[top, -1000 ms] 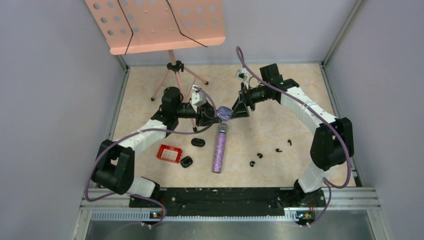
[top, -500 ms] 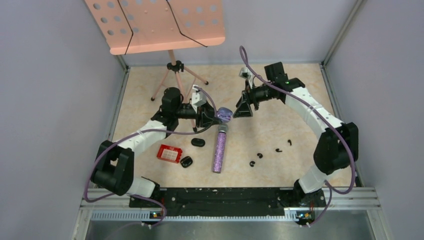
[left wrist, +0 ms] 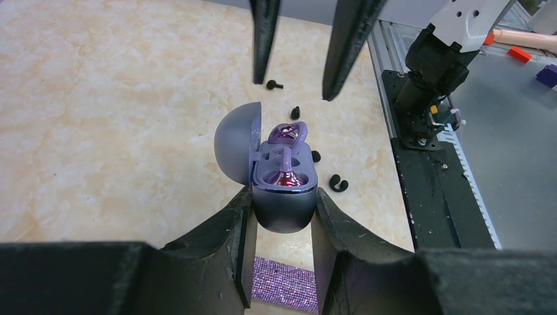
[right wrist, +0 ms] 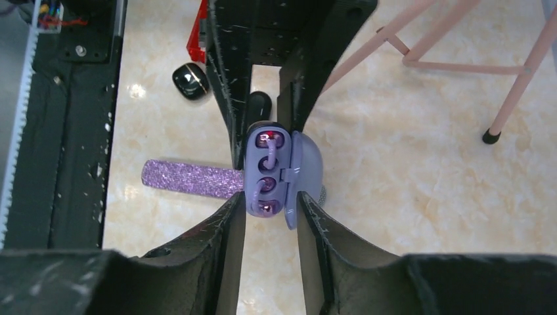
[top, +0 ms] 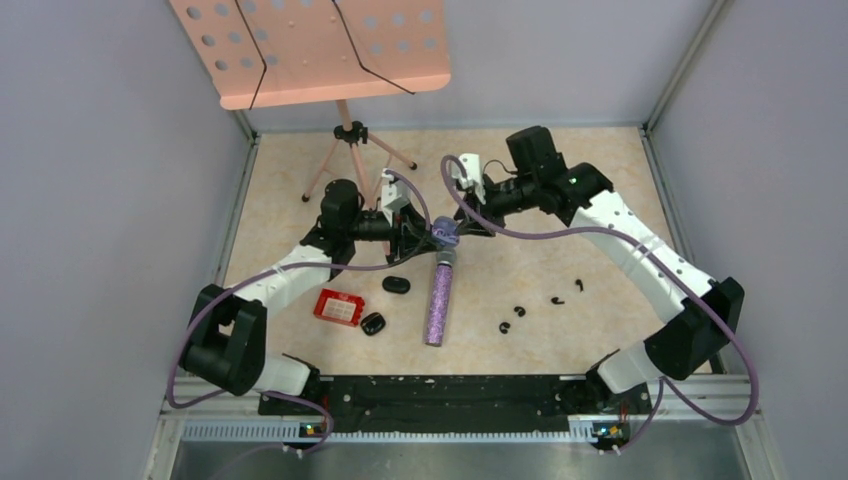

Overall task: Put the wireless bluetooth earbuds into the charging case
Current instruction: Adjust the earbud with the charging case.

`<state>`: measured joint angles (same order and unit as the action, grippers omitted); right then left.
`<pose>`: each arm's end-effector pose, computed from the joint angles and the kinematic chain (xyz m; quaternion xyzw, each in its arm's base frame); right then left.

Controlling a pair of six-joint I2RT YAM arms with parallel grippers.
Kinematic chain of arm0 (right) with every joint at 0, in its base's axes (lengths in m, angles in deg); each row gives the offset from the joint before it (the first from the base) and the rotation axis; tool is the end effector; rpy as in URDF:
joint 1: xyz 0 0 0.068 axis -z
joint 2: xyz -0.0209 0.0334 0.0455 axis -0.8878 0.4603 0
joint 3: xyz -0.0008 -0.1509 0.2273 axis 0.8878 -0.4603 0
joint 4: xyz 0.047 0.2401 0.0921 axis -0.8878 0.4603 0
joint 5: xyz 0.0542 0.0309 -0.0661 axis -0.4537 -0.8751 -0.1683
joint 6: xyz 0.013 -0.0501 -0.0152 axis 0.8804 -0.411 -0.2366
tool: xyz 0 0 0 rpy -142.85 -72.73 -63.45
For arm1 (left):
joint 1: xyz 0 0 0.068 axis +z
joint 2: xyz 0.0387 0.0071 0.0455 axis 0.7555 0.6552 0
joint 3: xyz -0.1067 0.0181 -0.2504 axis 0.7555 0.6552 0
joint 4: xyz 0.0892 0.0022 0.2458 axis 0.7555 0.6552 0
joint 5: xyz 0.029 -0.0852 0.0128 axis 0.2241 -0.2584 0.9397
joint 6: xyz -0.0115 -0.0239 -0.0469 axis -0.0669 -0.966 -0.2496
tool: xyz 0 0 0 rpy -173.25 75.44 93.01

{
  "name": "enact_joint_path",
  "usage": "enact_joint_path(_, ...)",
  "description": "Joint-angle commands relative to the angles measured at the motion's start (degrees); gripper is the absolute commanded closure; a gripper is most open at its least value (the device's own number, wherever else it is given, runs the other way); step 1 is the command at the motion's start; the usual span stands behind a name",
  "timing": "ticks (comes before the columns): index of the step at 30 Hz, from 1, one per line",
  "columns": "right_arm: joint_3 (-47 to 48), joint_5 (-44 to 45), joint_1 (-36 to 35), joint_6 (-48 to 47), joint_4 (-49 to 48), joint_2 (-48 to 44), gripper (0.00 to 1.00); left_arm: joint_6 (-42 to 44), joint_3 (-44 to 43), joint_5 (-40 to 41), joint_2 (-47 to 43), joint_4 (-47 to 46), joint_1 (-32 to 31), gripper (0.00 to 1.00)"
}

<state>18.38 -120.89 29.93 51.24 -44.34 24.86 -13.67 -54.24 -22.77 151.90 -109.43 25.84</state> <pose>0.2480 0.1888 0.3742 -0.6151 0.6010 0.3305 0.3889 0.2623 -0.1479 0.2721 0.4694 0.5558 -0.5190 0.4488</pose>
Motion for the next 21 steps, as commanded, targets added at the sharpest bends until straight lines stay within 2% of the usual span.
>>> enact_joint_path(1, 3.37, 4.42, -3.15, -8.84, 3.48, 0.3, 0.69, -1.71, 0.46, 1.16, -2.49, -3.78, 0.37, 1.0)
enact_joint_path(5, 3.34, 4.87, -3.71, -10.26, 4.91, 0.93, 0.73, -2.27, 0.49, 1.62, -2.51, -4.6, 0.37, 1.0)
enact_joint_path(21, 3.86, 4.47, -5.08, -10.25, 4.79, 2.6, 0.75, -2.74, 0.76, 1.67, -2.73, -4.84, 0.53, 1.0)
